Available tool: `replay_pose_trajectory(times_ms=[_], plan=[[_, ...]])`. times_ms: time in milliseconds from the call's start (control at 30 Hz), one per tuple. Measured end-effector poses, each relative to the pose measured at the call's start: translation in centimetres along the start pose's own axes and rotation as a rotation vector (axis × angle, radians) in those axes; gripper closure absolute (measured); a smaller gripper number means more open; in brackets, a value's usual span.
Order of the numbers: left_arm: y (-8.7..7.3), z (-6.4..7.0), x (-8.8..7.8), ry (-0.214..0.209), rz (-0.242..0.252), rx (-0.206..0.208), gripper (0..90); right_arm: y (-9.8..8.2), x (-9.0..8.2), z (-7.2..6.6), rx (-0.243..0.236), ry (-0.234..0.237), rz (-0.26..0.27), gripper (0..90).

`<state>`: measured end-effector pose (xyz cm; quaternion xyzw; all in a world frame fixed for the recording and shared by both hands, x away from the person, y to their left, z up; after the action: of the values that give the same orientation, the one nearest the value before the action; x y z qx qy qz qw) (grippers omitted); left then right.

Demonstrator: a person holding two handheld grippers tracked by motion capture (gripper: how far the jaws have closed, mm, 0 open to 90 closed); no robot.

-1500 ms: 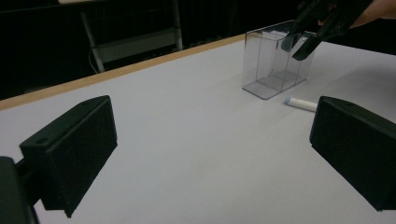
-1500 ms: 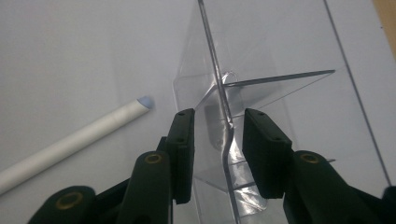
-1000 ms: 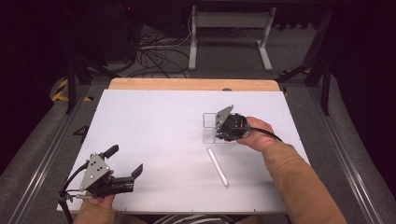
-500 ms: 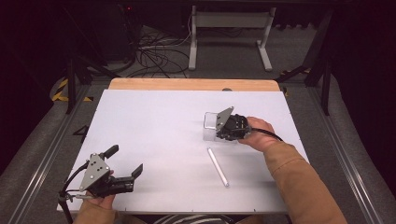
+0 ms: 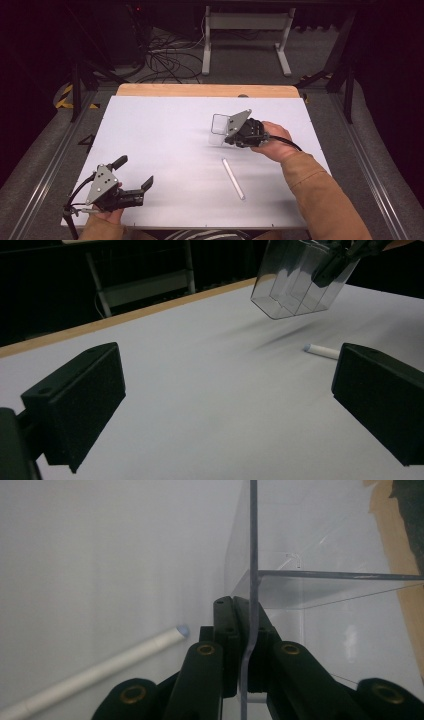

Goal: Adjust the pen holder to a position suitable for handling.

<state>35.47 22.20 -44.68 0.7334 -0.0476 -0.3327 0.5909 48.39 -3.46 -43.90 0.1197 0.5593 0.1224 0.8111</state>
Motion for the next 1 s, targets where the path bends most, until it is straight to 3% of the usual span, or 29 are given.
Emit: replay_pose_trajectory(times_ms=[167, 467, 633, 1000], plan=[[0.0, 0.0, 0.0, -0.001, 0.000, -0.001, 1.6, 2.1, 0.1, -1.3, -0.007, 0.042, -0.003, 87.2], [0.0, 0.0, 0.1, -0.008, 0.002, -0.001, 1.6, 6.0, 1.6, -4.2, -0.044, 0.165, -0.004, 87.3], [0.0, 0.0, 0.0, -0.010, 0.002, -0.001, 1.6, 6.7, 3.0, -5.0, -0.066, 0.206, -0.034, 87.3], [0.0, 0.0, 0.1, -0.013, 0.000, -0.001, 1.6, 6.8, 5.2, -5.5, -0.040, 0.252, -0.106, 87.2]])
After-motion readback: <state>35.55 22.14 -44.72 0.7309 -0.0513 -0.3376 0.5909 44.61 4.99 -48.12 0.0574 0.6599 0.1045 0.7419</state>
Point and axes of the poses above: each handheld gripper's, and its own axes: x roughly forward along the jaws, y roughly out of its top, z roughly to its right, the point moved 10 cm from there along x, roughly forward along the jaws, and after that the axes turned 12 degrees about -z, right-handed, at the moved point
